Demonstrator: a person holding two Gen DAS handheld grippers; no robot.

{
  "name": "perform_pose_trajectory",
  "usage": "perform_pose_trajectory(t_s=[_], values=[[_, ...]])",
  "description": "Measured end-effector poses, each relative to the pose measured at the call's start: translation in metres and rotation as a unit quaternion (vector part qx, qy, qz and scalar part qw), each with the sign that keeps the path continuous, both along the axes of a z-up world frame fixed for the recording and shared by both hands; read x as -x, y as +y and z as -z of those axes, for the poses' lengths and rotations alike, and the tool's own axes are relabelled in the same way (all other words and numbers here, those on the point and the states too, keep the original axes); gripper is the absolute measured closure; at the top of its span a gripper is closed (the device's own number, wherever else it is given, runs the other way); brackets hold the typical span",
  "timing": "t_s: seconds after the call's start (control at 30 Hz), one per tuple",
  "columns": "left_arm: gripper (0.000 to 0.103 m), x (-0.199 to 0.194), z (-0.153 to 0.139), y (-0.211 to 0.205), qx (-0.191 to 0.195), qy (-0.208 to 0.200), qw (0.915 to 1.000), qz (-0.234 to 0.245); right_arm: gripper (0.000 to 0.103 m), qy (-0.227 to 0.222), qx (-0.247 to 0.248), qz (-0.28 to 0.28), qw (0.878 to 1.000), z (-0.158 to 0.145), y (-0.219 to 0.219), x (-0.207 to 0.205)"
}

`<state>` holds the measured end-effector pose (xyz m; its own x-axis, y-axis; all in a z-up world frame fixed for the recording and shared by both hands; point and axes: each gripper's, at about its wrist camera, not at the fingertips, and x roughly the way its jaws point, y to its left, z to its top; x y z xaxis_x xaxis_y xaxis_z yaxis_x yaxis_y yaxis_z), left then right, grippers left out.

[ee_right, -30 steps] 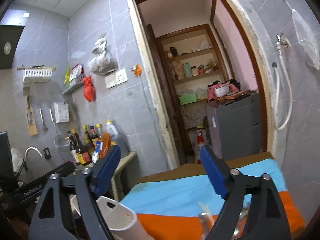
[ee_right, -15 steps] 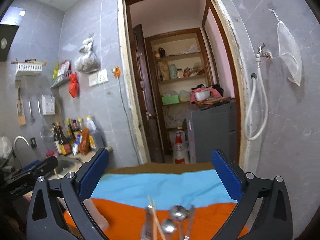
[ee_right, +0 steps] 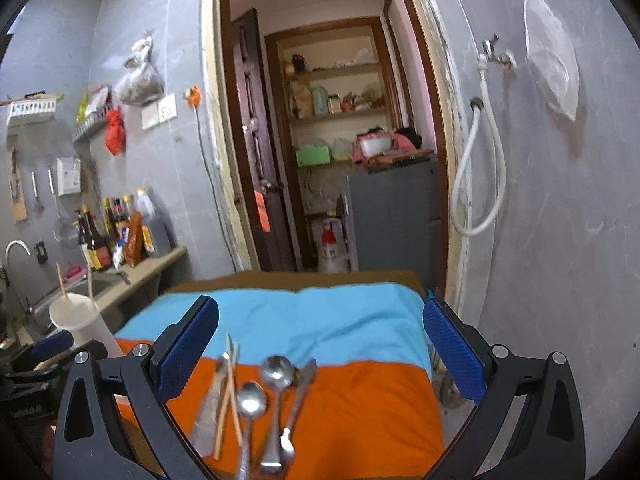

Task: Organize utensils
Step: 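Return both open grippers to the remaining utensils on the blanket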

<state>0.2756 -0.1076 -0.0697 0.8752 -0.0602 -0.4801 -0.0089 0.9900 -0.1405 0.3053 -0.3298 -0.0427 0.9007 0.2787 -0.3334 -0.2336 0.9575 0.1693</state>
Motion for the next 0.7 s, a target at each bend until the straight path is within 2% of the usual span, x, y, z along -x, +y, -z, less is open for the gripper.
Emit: perform_pose_trajectory(t_s=[0.13,0.33,0.47,0.53,0.6,0.7], values=[[0.008,-0.012,0.023,-0.008,-0.007,0.035,0.9993,0.009,0.000,0.024,-0.002,-0.001,1.000,0.018,-0.007,-0.011],[0.008,-0.037,0.047,-0.011,0.004,0.072,0.9974,0.009,0.000,0.059,-0.005,-0.003,0.998,0.040,-0.010,-0.028],[0.010,-0.053,0.054,-0.012,0.010,0.081,0.9965,0.016,0.007,0.089,-0.006,-0.015,0.996,0.054,-0.008,-0.045],[0.021,-0.062,0.057,-0.013,0.012,0.088,0.9959,0.021,0.015,0.110,-0.004,-0.023,0.994,0.062,-0.005,-0.054],[0.031,-0.071,0.060,-0.012,0.019,0.096,0.9949,0.024,0.029,0.129,0.001,-0.033,0.991,0.069,-0.002,-0.062],[0.046,-0.084,0.065,-0.008,0.037,0.109,0.9930,0.029,0.037,0.160,0.001,-0.054,0.986,0.078,0.001,-0.071]])
